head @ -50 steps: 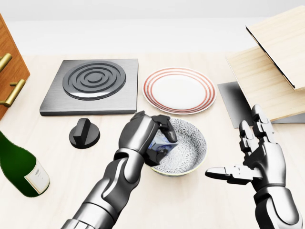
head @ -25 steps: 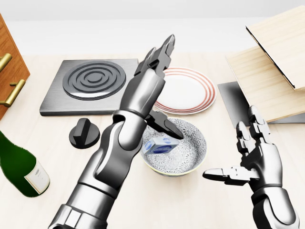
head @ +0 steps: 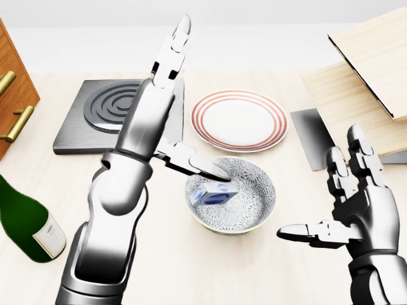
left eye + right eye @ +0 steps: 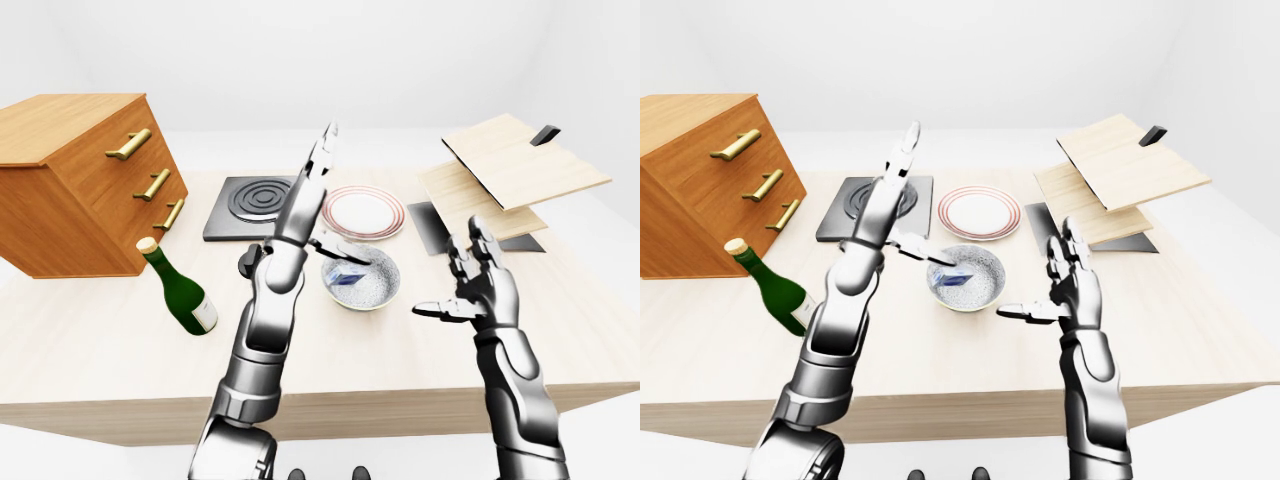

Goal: Pick up the cream cheese and put it in the bowl.

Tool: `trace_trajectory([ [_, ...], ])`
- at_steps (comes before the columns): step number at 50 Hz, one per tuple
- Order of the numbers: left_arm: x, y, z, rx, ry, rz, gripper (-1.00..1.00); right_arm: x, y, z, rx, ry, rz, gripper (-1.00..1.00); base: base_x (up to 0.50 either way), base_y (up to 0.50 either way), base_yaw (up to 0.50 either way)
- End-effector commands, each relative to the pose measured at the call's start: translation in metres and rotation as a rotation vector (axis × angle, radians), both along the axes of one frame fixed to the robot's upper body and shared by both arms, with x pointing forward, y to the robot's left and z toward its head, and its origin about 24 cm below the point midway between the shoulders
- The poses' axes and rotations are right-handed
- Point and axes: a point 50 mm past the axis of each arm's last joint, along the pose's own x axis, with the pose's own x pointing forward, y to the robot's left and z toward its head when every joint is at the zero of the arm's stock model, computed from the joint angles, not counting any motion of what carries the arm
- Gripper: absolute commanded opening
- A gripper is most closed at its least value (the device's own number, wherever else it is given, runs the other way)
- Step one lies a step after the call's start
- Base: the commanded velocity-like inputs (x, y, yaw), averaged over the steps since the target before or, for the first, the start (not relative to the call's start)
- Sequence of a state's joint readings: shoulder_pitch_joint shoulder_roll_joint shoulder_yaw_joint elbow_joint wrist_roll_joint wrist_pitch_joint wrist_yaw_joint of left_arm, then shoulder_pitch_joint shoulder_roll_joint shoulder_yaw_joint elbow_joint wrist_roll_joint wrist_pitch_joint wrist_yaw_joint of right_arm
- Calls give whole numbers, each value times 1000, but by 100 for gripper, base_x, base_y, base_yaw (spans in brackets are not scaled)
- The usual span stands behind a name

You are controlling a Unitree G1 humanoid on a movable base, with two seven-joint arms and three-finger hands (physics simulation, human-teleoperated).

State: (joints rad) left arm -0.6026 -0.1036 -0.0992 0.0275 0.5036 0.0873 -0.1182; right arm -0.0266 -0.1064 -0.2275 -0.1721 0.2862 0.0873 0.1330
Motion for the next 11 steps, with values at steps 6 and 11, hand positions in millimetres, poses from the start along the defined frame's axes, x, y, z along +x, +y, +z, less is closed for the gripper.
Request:
trace_trajectory([
  [6,-63,65,-51,-281,124,50,100,-42,12,79,-39,-361,-44,100,0,0,0],
  [11,-74,66,-80,-316,242,75,100,-47,24,80,-32,-366,-29,100,0,0,0],
])
